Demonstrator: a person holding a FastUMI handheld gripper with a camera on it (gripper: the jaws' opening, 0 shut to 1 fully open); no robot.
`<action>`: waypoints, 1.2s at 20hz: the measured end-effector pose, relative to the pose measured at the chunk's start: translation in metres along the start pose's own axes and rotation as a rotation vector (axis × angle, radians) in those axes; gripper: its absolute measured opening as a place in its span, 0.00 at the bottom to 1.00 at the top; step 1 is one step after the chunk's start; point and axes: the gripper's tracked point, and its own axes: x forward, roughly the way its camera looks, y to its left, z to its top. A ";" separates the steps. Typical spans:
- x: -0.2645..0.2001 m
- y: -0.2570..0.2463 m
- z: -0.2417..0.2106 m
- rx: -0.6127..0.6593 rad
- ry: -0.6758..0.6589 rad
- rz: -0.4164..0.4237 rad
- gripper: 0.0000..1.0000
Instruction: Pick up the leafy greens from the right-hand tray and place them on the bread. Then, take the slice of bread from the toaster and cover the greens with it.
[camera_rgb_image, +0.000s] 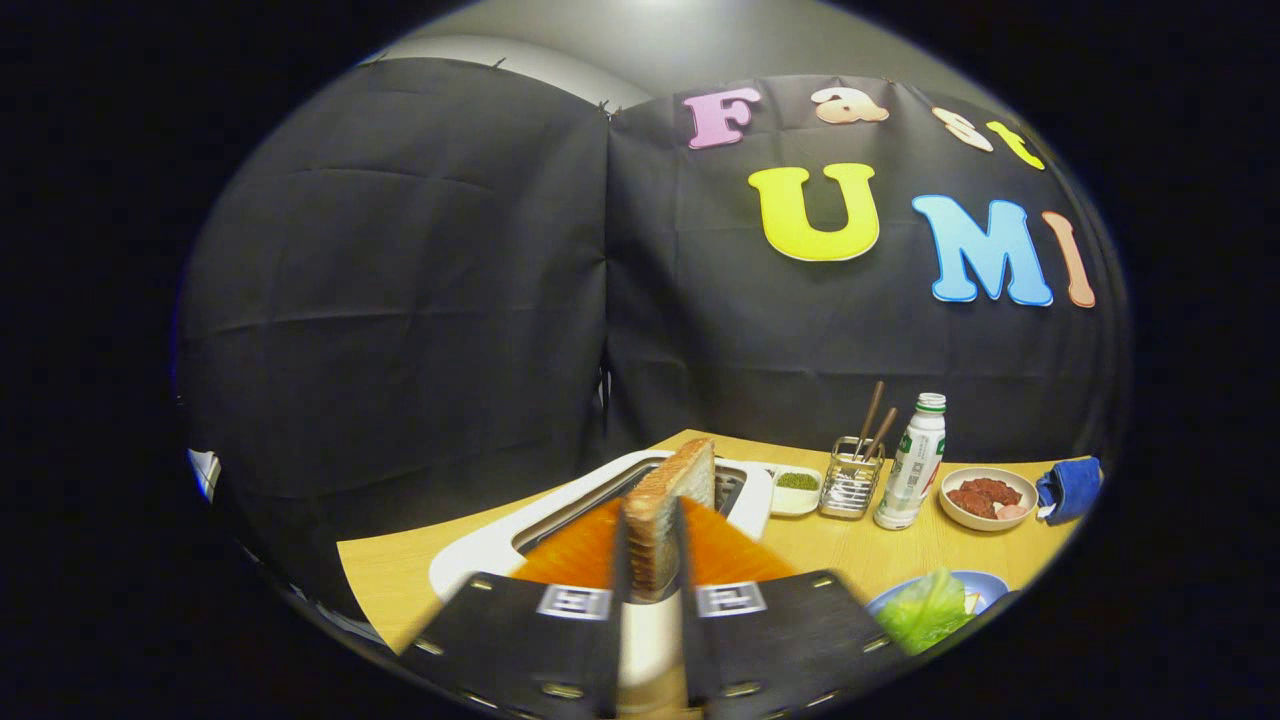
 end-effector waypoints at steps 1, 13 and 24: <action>-0.002 0.001 -0.001 0.009 -0.002 0.010 0.07; -0.013 0.001 0.011 0.068 -0.071 0.094 0.07; -0.045 -0.019 0.057 0.096 -0.195 0.093 0.07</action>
